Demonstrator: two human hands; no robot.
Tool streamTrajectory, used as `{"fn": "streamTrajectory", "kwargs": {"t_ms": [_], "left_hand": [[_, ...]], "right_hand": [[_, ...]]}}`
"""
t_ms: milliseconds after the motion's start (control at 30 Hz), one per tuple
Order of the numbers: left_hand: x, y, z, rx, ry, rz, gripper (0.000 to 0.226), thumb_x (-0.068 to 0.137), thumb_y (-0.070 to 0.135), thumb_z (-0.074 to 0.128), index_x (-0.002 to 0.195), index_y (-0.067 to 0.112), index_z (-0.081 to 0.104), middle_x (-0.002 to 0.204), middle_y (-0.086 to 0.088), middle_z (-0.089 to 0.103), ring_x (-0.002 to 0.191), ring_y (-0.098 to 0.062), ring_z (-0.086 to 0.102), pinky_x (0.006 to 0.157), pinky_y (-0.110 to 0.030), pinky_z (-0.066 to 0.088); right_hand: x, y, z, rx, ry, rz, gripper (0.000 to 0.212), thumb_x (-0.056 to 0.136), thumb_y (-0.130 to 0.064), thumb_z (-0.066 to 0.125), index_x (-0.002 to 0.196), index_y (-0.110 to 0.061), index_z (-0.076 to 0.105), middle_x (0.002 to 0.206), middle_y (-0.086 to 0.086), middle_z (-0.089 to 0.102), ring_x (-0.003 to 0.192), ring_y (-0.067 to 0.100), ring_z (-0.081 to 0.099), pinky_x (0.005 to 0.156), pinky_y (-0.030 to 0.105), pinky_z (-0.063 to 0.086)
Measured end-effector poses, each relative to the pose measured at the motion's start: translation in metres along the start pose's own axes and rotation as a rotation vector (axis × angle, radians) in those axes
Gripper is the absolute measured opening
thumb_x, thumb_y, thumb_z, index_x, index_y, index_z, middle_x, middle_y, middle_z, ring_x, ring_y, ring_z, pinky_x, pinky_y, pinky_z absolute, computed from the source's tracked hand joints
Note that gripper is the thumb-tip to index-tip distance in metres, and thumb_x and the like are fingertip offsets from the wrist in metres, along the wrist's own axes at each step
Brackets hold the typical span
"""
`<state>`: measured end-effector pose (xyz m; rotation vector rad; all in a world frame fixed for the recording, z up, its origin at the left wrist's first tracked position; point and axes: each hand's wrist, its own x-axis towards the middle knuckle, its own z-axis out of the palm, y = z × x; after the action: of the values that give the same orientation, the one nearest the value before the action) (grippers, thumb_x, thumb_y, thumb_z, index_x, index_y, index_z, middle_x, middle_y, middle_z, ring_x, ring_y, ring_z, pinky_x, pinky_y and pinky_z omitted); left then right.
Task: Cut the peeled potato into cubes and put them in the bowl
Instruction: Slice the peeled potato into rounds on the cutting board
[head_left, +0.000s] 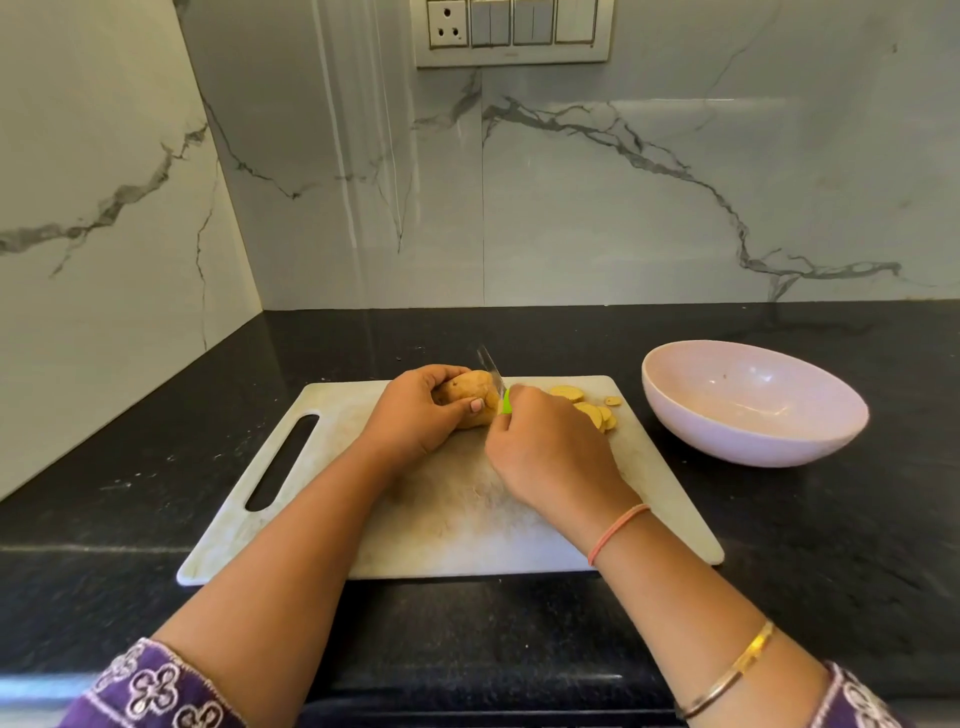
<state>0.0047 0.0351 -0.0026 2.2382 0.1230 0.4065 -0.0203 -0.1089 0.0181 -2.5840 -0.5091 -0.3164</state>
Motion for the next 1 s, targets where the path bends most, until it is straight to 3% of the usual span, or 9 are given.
{"fn": "streamTrajectory", "kwargs": {"t_ms": [200,333,433,600,800,933,1000], "left_hand": [[0.000,0.002,0.001,-0.002,0.009,-0.008,0.043,0.086,0.025,0.068,0.128,0.020,0.057,0.102,0.010,0.056,0.086,-0.002,0.050,0.076,-0.016,0.040],[-0.002,0.001,0.003,-0.004,0.003,-0.022,0.044,0.087,0.025,0.068,0.129,0.020,0.056,0.105,0.009,0.056,0.092,-0.006,0.050,0.080,-0.019,0.041],[-0.004,-0.001,0.001,-0.017,-0.005,-0.019,0.044,0.085,0.023,0.070,0.127,0.020,0.058,0.107,0.008,0.059,0.092,-0.005,0.052,0.079,-0.018,0.041],[-0.002,0.002,-0.004,-0.031,-0.006,-0.003,0.047,0.082,0.019,0.072,0.127,0.019,0.059,0.107,0.008,0.060,0.097,-0.008,0.054,0.082,-0.019,0.042],[-0.003,0.000,-0.003,-0.033,-0.014,0.010,0.048,0.081,0.019,0.073,0.127,0.020,0.059,0.112,0.006,0.062,0.096,-0.007,0.055,0.082,-0.018,0.043],[-0.002,-0.001,-0.005,-0.026,-0.007,0.026,0.048,0.081,0.019,0.073,0.127,0.020,0.059,0.110,0.007,0.061,0.093,-0.005,0.054,0.072,-0.007,0.041],[-0.002,-0.001,-0.004,-0.018,0.001,0.035,0.047,0.081,0.019,0.074,0.126,0.020,0.060,0.106,0.009,0.060,0.085,0.001,0.053,0.062,-0.002,0.039]], "right_hand": [[-0.005,0.003,0.007,0.008,-0.028,-0.006,0.023,0.098,-0.025,0.036,0.105,-0.013,0.054,0.083,0.002,0.053,0.078,0.020,0.053,0.054,0.027,0.035],[-0.005,0.000,0.002,-0.002,-0.077,0.000,0.022,0.098,-0.025,0.036,0.103,-0.013,0.054,0.082,0.001,0.050,0.076,0.018,0.051,0.048,0.024,0.030],[-0.005,-0.004,-0.006,-0.014,-0.150,0.030,0.015,0.096,-0.024,0.040,0.090,-0.016,0.050,0.075,-0.001,0.044,0.075,0.019,0.048,0.048,0.024,0.028],[0.008,-0.013,-0.028,0.001,-0.246,0.058,0.007,0.093,-0.023,0.043,0.090,-0.018,0.039,0.076,0.001,0.043,0.075,0.021,0.047,0.058,0.027,0.035],[0.024,-0.017,-0.039,0.028,-0.358,0.074,0.020,0.084,-0.007,0.041,0.103,-0.013,0.045,0.059,0.009,0.053,0.047,0.017,0.050,0.051,0.024,0.040],[0.014,-0.012,-0.030,0.023,-0.319,0.075,0.005,0.091,-0.017,0.042,0.095,-0.014,0.045,0.066,0.002,0.046,0.056,0.015,0.049,0.052,0.024,0.038],[0.005,-0.007,-0.022,0.015,-0.273,0.074,0.017,0.094,-0.024,0.043,0.079,-0.015,0.043,0.070,0.000,0.046,0.062,0.015,0.046,0.053,0.025,0.035]]}}
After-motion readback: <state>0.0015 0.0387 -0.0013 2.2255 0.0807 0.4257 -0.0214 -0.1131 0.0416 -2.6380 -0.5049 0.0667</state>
